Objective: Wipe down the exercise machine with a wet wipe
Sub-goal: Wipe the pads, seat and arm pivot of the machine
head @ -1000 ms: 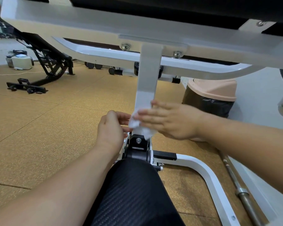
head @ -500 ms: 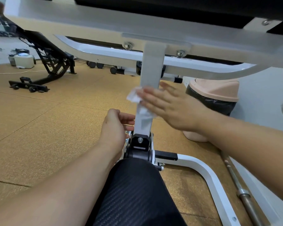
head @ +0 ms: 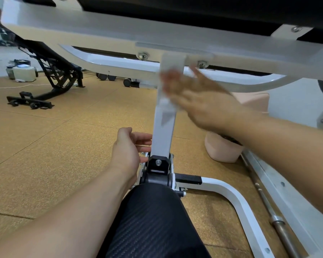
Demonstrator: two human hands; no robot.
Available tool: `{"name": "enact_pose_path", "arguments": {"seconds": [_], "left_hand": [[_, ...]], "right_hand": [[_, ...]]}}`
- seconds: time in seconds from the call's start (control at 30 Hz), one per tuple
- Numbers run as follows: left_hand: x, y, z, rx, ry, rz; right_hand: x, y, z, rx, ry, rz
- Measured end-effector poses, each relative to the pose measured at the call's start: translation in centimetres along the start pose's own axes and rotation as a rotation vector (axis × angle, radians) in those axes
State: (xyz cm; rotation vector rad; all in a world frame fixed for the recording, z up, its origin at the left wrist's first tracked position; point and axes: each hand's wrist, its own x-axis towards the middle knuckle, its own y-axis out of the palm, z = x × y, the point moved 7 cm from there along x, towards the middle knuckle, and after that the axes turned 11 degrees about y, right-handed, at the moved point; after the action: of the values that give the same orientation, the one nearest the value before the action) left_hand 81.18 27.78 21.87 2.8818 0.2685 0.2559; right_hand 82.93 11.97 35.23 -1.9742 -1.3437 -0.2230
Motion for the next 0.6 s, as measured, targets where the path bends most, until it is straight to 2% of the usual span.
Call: {"name": "enact_pose_path", "arguments": {"seconds": [0.07,0.13,0.2,0.27,0.33,0.4,0.5,0.57,0.6], "left_hand": [[-0.1,-0.2,0.0,0.011,-0.002,0.010],[0.0,-0.2,0.0,0.007,-0.005,0.020],[0.0,-0.3,0.0,-0.009,-0.009,0.012],[0.1,-0.4,0.1,-0.016,-0.011,-0.001],[0.2,-0.3,0.2,-0.021,-0.005,0.000],[0.2,-0.2,0.2,-0.025,-0.004,-0.001],[0.4,-0.4,0.2,-0.010,-0.005,-0.006],[0.5,-0.4,0.3,-0.015,-0.006,-0.006],[0.5,-0.4,0.3,-0.026,-0.006,-0.008]], "right_hand": [[1.5,-0.7,-1.7,-0.002,0.185,-0.028],[0.4,-0.2,0.1,-0.016,0.182,-0.047],[-3.0,2.1,4.6,-0.027,-0.071,-0.001],[-6.6,3.7,7.8,-0.026,-0.345,0.134],[-6.9,3.6,7.3,-0.042,-0.442,0.171],[-3.9,2.4,4.6,-0.083,-0.291,0.101],[0.3,0.2,0.0,-0.060,0.109,0.008],[0.0,0.4,0.9,-0.051,0.185,-0.008],[-1.1,1.2,2.7,-0.059,0.114,0.015]]}}
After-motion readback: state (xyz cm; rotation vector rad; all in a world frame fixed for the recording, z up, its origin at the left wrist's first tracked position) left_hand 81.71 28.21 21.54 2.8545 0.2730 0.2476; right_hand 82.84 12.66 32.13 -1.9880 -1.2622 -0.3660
